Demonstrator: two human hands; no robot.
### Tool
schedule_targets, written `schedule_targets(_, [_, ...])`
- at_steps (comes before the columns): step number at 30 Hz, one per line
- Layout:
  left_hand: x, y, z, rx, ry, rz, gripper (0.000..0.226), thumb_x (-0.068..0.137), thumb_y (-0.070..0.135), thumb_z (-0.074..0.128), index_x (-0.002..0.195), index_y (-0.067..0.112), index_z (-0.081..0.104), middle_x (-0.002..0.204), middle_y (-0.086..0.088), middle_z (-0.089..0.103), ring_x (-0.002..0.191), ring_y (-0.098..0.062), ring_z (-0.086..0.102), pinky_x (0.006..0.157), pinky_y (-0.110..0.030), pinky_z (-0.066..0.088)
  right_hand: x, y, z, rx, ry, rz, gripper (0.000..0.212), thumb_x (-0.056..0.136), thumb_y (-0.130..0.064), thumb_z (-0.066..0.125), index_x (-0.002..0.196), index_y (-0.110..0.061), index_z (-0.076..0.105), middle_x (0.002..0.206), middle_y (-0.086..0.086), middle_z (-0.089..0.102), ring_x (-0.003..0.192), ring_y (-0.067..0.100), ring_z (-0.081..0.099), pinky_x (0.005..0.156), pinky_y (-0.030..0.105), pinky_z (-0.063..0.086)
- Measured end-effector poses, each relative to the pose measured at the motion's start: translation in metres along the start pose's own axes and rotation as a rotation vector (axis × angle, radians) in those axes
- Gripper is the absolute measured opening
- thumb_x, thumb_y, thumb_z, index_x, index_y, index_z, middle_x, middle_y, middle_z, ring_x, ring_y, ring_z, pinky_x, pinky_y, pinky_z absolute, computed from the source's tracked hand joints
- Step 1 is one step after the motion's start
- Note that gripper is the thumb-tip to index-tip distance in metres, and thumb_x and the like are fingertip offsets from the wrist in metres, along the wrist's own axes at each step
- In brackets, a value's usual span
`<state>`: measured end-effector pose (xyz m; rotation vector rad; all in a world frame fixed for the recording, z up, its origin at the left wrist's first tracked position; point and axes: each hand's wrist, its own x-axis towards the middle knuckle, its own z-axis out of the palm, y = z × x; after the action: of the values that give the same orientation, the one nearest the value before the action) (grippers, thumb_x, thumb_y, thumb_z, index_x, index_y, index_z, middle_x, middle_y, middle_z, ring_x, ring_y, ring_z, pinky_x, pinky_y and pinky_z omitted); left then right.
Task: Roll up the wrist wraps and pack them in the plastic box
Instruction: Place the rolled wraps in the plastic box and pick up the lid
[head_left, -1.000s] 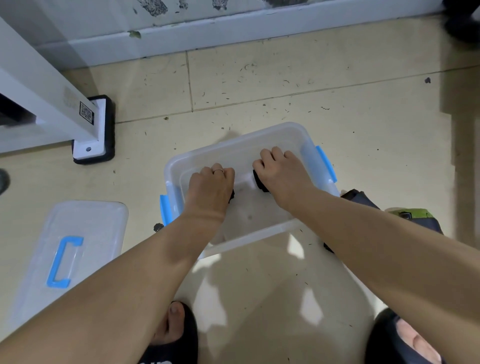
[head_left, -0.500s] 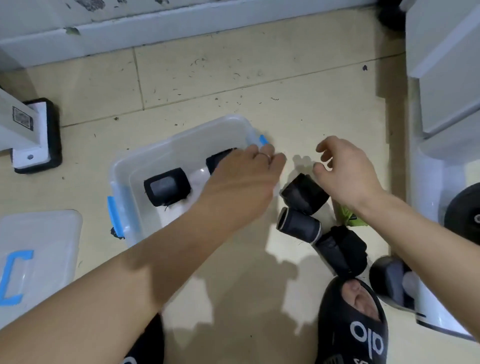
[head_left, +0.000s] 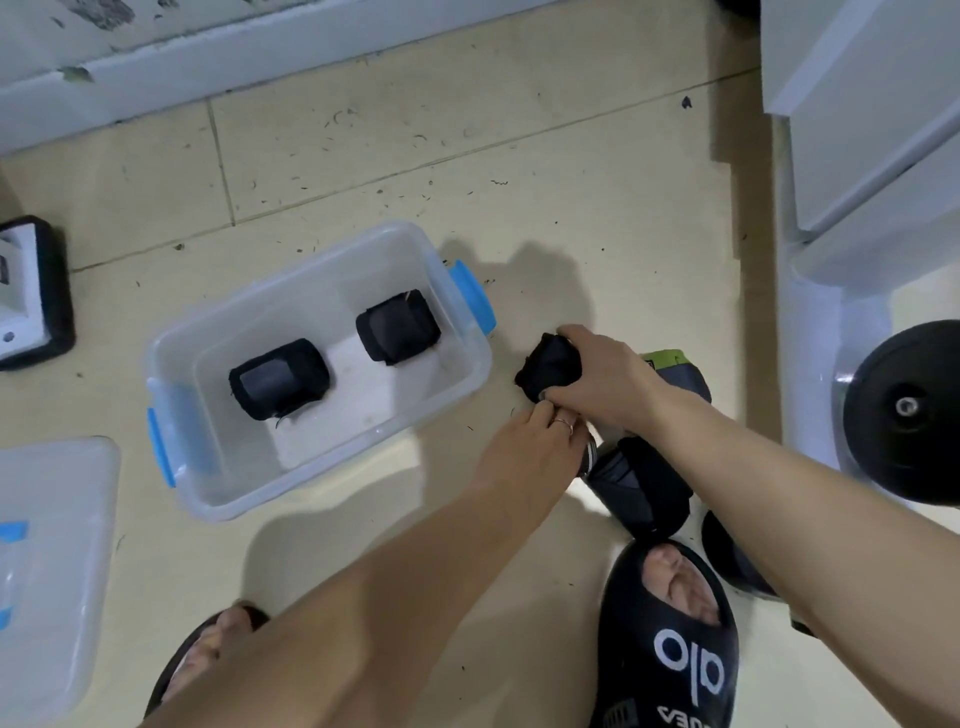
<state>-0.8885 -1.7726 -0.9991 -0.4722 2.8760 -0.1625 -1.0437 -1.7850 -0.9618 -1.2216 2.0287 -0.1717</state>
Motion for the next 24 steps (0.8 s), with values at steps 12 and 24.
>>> schedule_targets(12, [-0.044, -0.06, -0.078, -0.407, 0.146, -0.088, 0.057, 0.068, 0.033, 0.071, 0.12, 0.017, 0.057, 0.098, -0.001, 0.06, 0.085, -0.022, 0.052, 0.064, -0.03, 0.038, -0.014, -0.034, -0.062, 0.284, 0.438, -0.096, 0.065, 0.079, -0.028, 0.082, 0.138, -0.018, 0.054, 0.112, -0.002, 0.065, 0.1, 0.016, 0.063, 0.086, 0.023, 0.05])
schedule_targets(24, [-0.145, -0.216, -0.077, -0.67, -0.285, -0.624, 0.048, 0.071, 0.023, 0.078, 0.111, 0.034, 0.053, 0.098, 0.011, 0.064, 0.095, -0.019, 0.062, 0.079, -0.04, 0.054, -0.011, -0.169, -0.024, -0.309, -0.062, -0.6, 0.025, 0.079, -0.014, 0.067, 0.096, -0.025, 0.054, 0.092, -0.008, 0.055, 0.087, 0.017, 0.056, 0.063, 0.029, 0.041])
